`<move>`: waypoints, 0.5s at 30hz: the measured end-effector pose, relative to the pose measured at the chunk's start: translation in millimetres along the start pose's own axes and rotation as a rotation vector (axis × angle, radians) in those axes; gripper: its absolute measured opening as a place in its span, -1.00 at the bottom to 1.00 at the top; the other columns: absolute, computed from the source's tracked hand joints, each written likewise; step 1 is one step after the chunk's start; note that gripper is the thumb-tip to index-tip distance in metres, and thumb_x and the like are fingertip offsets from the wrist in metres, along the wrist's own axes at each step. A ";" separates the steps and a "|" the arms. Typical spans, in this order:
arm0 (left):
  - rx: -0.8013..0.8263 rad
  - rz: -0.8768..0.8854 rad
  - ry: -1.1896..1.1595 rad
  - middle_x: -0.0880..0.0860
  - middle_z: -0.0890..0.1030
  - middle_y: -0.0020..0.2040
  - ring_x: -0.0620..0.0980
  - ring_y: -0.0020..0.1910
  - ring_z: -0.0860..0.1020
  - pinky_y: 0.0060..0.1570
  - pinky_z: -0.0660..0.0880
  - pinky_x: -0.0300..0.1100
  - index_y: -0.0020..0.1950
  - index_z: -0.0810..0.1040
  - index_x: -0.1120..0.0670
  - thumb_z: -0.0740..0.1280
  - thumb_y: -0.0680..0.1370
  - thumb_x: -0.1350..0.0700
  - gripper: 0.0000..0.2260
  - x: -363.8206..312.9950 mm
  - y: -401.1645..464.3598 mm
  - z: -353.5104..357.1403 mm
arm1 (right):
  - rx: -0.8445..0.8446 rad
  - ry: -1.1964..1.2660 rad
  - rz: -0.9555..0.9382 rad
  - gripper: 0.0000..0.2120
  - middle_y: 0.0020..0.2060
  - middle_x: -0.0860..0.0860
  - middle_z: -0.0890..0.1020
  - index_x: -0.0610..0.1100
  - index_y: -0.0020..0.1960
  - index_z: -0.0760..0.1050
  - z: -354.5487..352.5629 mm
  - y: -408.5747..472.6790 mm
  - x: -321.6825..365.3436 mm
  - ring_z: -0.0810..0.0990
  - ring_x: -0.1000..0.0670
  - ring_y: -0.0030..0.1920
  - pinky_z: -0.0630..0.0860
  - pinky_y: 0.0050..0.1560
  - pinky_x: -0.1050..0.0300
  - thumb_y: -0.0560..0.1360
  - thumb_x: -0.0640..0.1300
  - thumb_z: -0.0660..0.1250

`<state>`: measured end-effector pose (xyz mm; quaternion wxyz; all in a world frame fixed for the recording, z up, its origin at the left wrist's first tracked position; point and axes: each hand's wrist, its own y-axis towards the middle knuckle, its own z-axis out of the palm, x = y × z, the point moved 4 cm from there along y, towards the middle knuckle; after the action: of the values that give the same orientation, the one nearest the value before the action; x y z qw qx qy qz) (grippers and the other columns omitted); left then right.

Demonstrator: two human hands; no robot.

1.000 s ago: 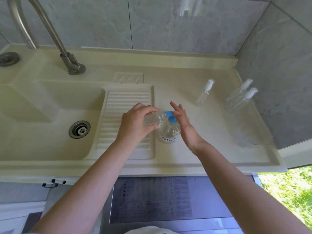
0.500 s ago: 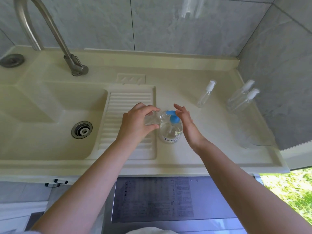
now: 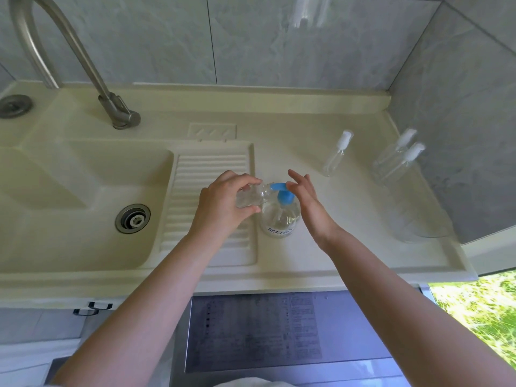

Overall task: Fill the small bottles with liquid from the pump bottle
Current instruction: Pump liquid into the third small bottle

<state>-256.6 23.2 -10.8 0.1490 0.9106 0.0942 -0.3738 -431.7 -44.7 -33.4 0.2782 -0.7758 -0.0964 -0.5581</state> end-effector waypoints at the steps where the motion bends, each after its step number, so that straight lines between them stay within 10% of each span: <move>1: 0.000 0.003 -0.002 -0.14 0.51 -0.05 -0.23 -0.08 0.54 0.06 0.53 0.02 0.12 0.62 -0.17 0.61 0.25 0.07 -0.52 0.0 0.2 -0.2 | 0.005 -0.010 -0.016 -0.46 0.58 0.26 -0.14 0.45 0.42 0.21 -0.6 0.3 1.4 -0.17 0.04 0.60 -0.19 0.55 -0.23 0.43 0.34 0.11; 15: 0.000 -0.005 0.007 -0.15 0.50 -0.06 -0.34 -0.11 0.48 0.05 0.52 0.02 0.11 0.61 -0.18 0.62 0.24 0.09 -0.51 -4.1 1.4 1.8 | 0.003 -0.042 0.020 -0.41 0.54 0.31 -0.29 0.44 0.45 0.17 -2.1 0.5 -2.4 -0.15 0.07 0.60 -0.21 0.55 -0.24 0.42 0.37 0.13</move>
<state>-260.3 21.0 -8.8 0.1476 0.9117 0.0970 -0.3710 -434.0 -45.9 -35.3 0.2828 -0.7878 -0.0949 -0.5388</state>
